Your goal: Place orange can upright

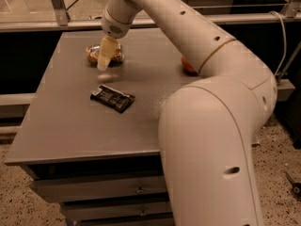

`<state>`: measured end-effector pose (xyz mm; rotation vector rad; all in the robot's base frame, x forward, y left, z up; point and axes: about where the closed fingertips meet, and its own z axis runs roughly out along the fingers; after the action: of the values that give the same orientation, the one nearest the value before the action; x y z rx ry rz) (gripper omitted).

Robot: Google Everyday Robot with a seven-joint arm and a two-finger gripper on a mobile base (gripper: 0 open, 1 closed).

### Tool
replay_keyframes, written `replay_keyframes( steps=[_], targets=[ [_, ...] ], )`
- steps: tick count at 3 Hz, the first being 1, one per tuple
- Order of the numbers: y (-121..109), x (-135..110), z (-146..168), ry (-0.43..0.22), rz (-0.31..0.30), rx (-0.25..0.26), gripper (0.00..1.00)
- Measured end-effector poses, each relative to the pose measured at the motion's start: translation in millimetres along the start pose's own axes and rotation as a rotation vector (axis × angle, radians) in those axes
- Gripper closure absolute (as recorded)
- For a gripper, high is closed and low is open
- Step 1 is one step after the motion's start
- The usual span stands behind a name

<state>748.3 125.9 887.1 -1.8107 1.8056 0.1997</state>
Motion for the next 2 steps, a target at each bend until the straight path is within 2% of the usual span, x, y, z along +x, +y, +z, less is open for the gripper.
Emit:
replay_keyframes(
  steps=[1, 2],
  targets=[
    [-3.6, -1.0, 14.9, 0.065, -0.012, -0.024, 0.0],
    [-2.5, 0.3, 28.4, 0.131, -0.021, -0.051, 0.14]
  ],
)
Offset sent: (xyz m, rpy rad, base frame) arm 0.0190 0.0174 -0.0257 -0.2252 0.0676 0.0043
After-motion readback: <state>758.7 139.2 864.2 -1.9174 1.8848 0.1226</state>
